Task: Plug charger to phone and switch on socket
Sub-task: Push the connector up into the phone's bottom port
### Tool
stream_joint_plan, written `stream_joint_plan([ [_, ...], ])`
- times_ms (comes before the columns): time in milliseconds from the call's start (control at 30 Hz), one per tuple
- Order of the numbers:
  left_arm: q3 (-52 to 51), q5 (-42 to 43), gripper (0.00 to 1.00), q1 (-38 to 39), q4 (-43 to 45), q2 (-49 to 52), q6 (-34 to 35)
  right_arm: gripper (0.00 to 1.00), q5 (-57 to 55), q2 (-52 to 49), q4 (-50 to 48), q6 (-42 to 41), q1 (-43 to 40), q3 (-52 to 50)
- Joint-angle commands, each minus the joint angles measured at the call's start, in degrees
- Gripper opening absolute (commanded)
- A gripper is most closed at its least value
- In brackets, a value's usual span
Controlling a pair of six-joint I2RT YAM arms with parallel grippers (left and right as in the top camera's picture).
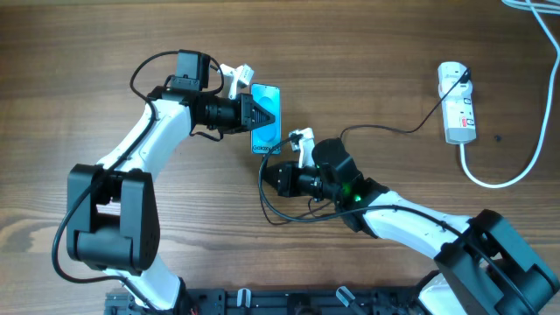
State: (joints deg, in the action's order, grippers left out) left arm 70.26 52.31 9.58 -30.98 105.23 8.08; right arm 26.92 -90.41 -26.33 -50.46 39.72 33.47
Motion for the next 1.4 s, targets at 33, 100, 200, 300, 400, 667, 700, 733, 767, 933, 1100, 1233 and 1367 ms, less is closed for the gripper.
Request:
stream_joint_plan([
  [33,0.1,1.6,0.04,0.0,-0.1,-0.2,-1.9,0.05,-1.0,-0.2,-0.8,-2.7,-1.8,-0.1],
  [100,0.1,1.6,0.04,0.0,-0.1,-0.2,-1.9,0.04,-0.3,-0.2,-1.0,-2.8,-2.3,-0.1],
  [200,0.1,1.6,0.04,0.0,-0.1,-0.2,-1.9,0.04,0.1,-0.2,-2.8,-2.7,-2.3,-0.1],
  [300,0.1,1.6,0.04,0.0,-0.1,-0.2,-1.9,0.04,0.0,-0.2,-4.9,-2.7,-2.3,-0.1],
  [400,0.1,1.6,0.04,0.0,-0.3,-0.2,-1.9,0.04,-1.1,-0.2,-5.9,-2.6,-2.3,-0.1],
  [667,0.1,1.6,0.04,0.0,-0.5,-0.2,-1.9,0.04,-1.7,-0.2,-5.4,2.5,-2.3,-0.1],
  [700,0.1,1.6,0.04,0.0,-0.5,-0.2,-1.9,0.04,-1.9,-0.2,-5.4,2.5,-2.3,-0.1],
  [733,0.1,1.6,0.04,0.0,-0.5,-0.2,-1.9,0.04,-2.1,-0.2,-5.4,2.5,-2.3,-0.1],
  [767,0.1,1.6,0.04,0.0,-0.5,-0.2,-1.9,0.04,-2.2,-0.2,-5.4,2.6,-2.3,-0.1],
  [933,0.1,1.6,0.04,0.0,-0.7,-0.2,-1.9,0.04,-3.0,-0.2,-4.3,3.9,-3.3,-0.1],
  [1100,0.1,1.6,0.04,0.0,-0.7,-0.2,-1.9,0.04,-3.0,-0.2,-6.3,4.0,-3.5,-0.1],
  [1233,0.1,1.7,0.04,0.0,-0.7,-0.2,-1.9,0.04,-4.1,-0.2,-8.5,3.8,-3.4,-0.1],
  [1367,0.1,1.9,0.04,0.0,-0.7,-0.2,-1.9,0.05,-6.6,-0.2,-8.8,3.8,-3.5,-0.1],
])
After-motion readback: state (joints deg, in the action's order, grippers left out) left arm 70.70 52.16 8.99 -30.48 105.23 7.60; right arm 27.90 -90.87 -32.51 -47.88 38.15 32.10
